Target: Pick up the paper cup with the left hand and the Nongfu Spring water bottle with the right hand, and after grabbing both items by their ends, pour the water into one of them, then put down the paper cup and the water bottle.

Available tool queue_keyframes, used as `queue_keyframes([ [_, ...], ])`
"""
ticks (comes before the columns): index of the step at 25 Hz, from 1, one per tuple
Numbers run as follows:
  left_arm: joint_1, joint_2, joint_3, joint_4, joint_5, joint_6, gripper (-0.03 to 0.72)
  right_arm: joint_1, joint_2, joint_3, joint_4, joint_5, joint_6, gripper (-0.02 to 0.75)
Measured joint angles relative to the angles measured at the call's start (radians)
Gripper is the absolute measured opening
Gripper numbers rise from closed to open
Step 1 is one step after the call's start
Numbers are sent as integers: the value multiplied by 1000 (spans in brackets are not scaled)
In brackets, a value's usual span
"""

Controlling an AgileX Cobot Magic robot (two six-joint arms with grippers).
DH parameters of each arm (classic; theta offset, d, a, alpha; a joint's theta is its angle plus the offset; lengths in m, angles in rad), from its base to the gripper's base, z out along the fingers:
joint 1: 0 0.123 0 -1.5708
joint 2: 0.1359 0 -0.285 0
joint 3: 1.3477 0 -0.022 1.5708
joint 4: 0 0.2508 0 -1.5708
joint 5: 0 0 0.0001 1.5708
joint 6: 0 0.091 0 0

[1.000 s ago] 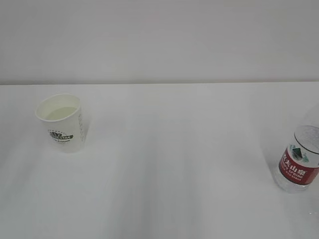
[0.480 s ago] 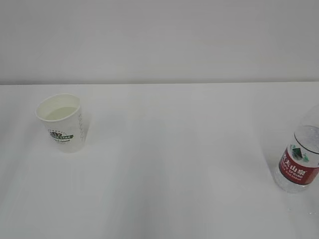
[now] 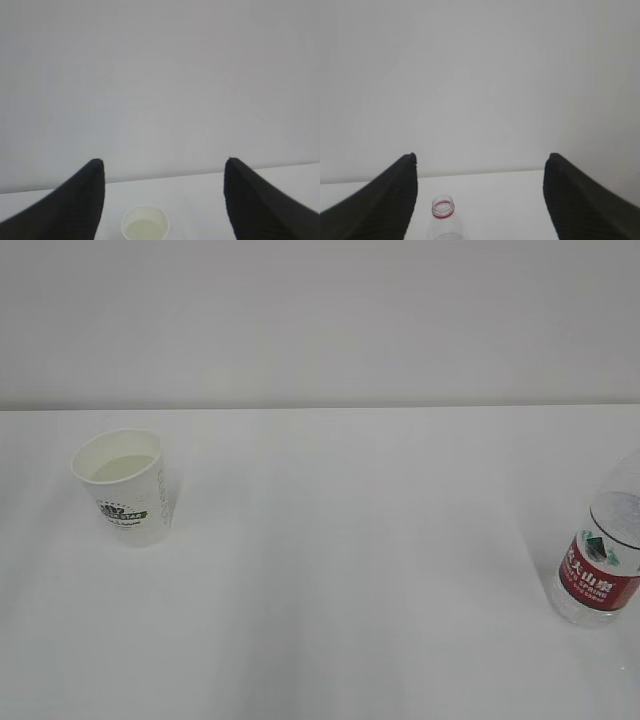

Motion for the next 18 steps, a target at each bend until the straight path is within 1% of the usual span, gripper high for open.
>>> queue_keyframes([
  [5,0,-52,0,-4,41,0,538,0,-47,0,0,89,-36,590],
  [10,0,-79,0,-4,111,0,537,0,-90,-10,0,108,-44,590],
  [13,0,-79,0,-4,153,0,537,0,-112,-10,0,144,-54,590],
  [18,0,-79,0,-25,242,0,537,0,-146,-10,0,308,-60,590],
])
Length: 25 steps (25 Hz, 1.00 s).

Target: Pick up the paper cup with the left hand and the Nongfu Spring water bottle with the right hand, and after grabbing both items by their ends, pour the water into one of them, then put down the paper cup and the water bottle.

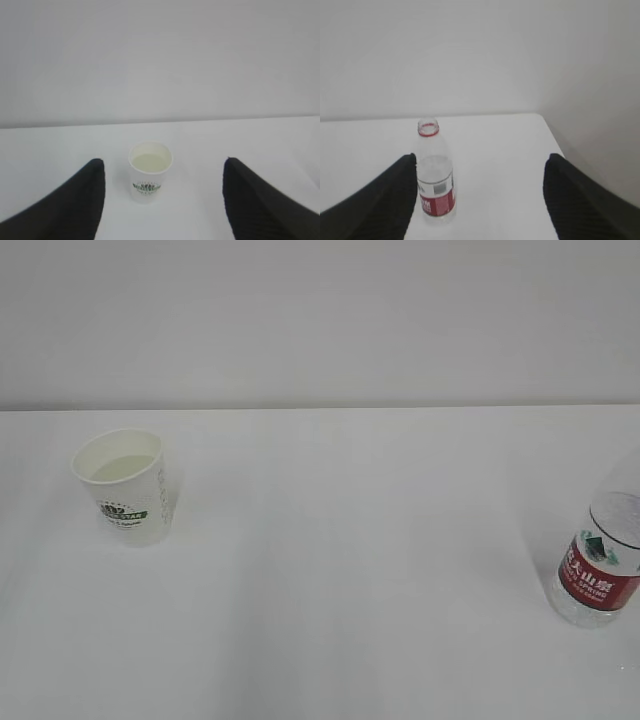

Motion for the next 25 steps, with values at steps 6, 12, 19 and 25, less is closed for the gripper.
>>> queue_keyframes([
  [6,0,-29,-2,-24,120,0,536,0,-6,-2,0,152,-2,590],
  [12,0,-109,-2,-24,226,0,536,0,-6,-2,4,191,-5,589],
  [19,0,-224,-2,-25,326,0,534,0,-6,-2,10,191,-7,589],
  [25,0,-277,4,-25,403,0,534,0,-6,-2,33,193,-11,589],
])
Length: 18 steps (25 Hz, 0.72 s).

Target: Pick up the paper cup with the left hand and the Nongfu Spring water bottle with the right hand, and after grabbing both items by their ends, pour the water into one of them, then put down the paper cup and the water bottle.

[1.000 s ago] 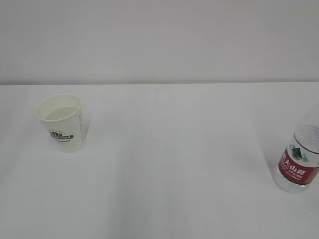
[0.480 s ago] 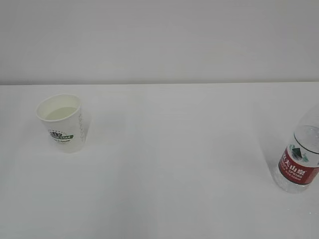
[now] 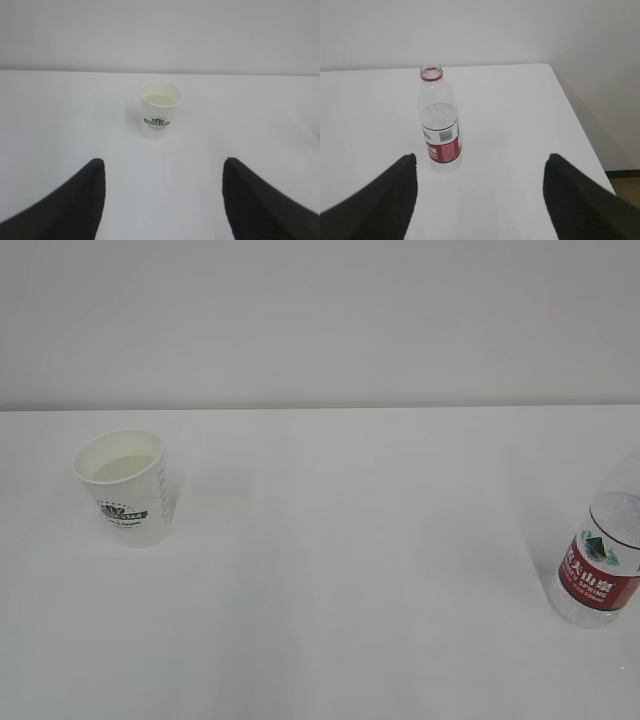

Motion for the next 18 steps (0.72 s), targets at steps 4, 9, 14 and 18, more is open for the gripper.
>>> queue_keyframes([
  [4,0,-11,6,0,54,5,534,0,0,32,8,0,-1,589],
  [9,0,-11,46,0,75,48,534,0,0,73,23,0,-1,589],
  [14,0,-11,104,0,75,52,534,0,0,125,27,0,-1,589],
  [18,0,-11,126,0,75,52,534,0,0,156,29,-10,-3,589],
])
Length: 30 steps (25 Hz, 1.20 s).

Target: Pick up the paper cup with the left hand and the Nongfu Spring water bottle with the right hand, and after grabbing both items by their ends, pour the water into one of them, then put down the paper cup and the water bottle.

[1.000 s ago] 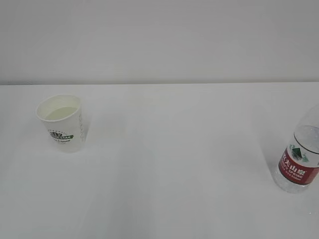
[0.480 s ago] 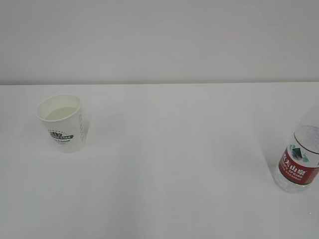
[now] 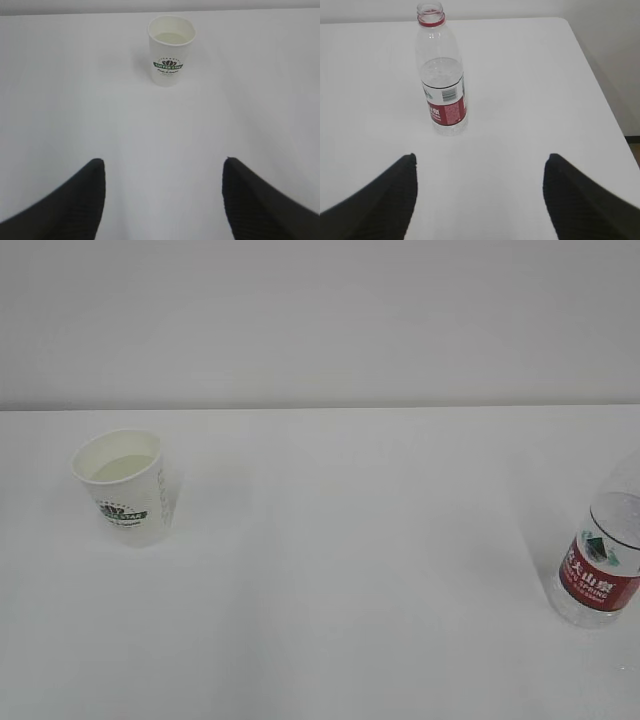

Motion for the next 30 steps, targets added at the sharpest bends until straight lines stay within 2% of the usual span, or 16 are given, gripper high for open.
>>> queue_keyframes([
  [10,0,0,37,25,-20,0,534,0,0,121,56,-90,0,589],
  [30,0,0,90,6,-79,0,534,0,0,132,56,-111,-1,589],
])
